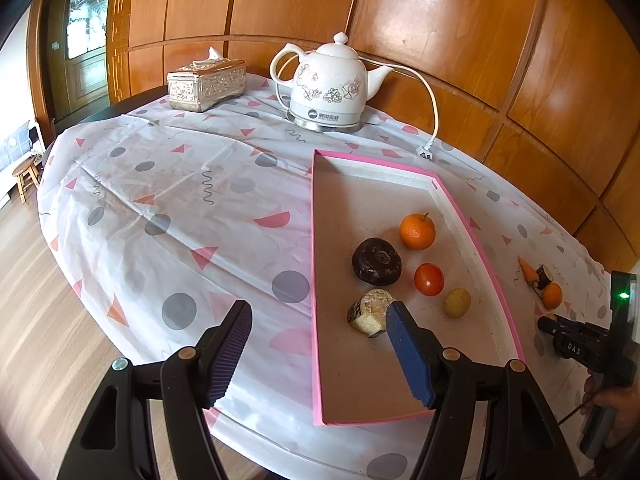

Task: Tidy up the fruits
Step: 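Reach the right gripper to the small yellow-brown fruit and close on it, then carry the yellow-brown fruit into the pink tray and open the right gripper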

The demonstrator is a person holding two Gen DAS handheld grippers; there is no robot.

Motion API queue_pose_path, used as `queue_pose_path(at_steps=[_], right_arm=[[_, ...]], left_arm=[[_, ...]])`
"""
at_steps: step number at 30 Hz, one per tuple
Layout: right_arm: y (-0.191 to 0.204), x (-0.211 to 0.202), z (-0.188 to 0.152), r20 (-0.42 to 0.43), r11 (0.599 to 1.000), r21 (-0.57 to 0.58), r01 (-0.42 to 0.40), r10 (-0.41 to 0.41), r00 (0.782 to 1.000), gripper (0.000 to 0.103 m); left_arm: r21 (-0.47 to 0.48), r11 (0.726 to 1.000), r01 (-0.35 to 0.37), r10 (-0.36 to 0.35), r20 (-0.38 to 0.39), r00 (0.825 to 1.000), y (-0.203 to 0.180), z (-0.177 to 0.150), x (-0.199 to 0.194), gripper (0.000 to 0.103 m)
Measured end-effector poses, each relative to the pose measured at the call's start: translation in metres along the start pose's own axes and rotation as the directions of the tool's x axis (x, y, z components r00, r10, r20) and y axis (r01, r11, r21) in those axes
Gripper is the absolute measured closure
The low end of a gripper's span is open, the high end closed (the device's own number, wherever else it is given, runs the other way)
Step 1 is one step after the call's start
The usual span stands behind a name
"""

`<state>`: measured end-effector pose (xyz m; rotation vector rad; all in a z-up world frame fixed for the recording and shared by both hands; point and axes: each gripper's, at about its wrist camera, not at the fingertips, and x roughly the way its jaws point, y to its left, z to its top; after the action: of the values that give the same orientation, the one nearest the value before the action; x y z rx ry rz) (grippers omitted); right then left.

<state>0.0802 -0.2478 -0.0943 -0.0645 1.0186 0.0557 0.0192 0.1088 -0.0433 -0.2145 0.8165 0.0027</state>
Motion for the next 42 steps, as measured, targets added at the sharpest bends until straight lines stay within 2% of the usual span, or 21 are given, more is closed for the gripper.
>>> queue_pose_path(at_steps=[5,11,21,24,28,36,42], right_arm=[[0.013,-0.012,0.002,0.034,0.999,-0.014,-0.029,0.029,0.999,0.076],[0.039,-0.034,0.009,0.081,0.994,-0.046,-0.103,0.106,0.991,0.076],[0.102,-0.067,0.018,0.121,0.952,-0.167,-0.256,0.277,0.953,0.075],[0.120,-0.068,0.020,0.106,0.932,-0.194,-0.308,0.332,0.937,0.076],[0.141,-0.062,0.017,0.069,0.915,-0.227,-0.334,0.357,0.931,0.075],[0.175,-0.031,0.013,-0.031,0.891,-0.278,-0.359,0.365,0.930,0.075],[0.180,-0.017,0.010,-0.061,0.896,-0.264,-0.356,0.353,0.934,0.075]], left_arm=[[-0.003,1.000,0.001,-0.001,0.006,1.000,0.001,0.000,-0.002,0.031],[-0.009,1.000,0.003,-0.003,0.010,1.000,0.001,0.000,-0.002,0.031],[-0.034,0.999,0.004,-0.004,0.001,1.000,0.007,0.000,0.001,0.031],[-0.049,0.999,0.001,-0.002,-0.001,1.000,0.012,0.000,0.002,0.031],[-0.079,0.997,-0.006,0.006,-0.005,1.000,0.020,0.002,0.004,0.031],[-0.082,0.997,-0.010,0.008,-0.015,1.000,0.024,0.001,0.007,0.031],[-0.076,0.997,-0.010,0.008,-0.024,1.000,0.023,-0.001,0.010,0.031]])
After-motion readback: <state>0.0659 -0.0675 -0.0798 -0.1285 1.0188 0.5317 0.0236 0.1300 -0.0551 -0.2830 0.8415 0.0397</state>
